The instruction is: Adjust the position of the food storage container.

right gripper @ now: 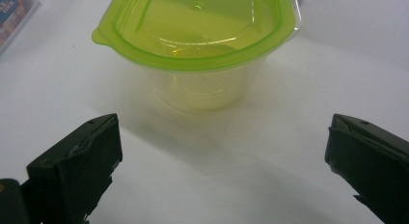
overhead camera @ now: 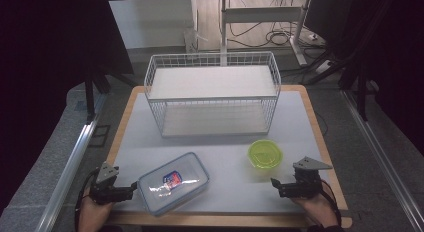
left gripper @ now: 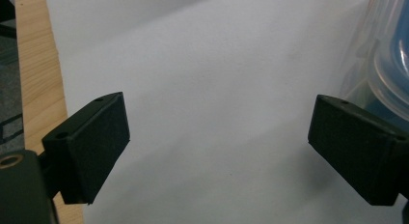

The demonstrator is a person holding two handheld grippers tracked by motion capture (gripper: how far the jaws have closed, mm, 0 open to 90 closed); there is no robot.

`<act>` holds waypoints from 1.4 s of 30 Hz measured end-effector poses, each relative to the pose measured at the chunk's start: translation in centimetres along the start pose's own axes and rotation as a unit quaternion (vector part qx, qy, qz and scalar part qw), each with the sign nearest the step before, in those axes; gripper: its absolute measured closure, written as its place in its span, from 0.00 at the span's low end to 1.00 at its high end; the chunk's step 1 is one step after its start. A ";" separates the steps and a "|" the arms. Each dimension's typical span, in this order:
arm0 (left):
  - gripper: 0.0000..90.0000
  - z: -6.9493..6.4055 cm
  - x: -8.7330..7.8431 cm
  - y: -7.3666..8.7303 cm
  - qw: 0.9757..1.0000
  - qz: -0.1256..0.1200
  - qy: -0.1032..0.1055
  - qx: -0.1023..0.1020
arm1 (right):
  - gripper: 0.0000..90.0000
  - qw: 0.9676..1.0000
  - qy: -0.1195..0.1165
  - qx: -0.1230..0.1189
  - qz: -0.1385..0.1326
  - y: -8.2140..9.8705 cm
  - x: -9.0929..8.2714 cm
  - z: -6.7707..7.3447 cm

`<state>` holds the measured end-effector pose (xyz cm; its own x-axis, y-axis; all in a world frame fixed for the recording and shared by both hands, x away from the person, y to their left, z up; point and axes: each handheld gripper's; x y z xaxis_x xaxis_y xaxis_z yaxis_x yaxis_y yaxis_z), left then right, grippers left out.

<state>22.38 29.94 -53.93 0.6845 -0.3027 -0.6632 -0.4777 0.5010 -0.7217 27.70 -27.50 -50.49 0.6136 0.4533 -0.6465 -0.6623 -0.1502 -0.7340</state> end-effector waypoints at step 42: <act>0.08 0.0 0.0 0.0 1.000 -0.008 0.004 -0.003 | 1.00 0.993 -0.076 -0.085 0.021 -7.6 2.8 4.8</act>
<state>22.43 29.93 -53.91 0.6879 -0.3162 -0.6533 -0.4705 0.4910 -0.7331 32.34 -20.89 -45.72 0.5057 0.5693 -0.6483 -0.5959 -0.3129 -0.7396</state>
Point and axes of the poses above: each handheld gripper's, and its own axes: x roughly forward along the jaws, y roughly out of its underside, z roughly to its left, and after that the axes turned 14 degrees about x, right-handed
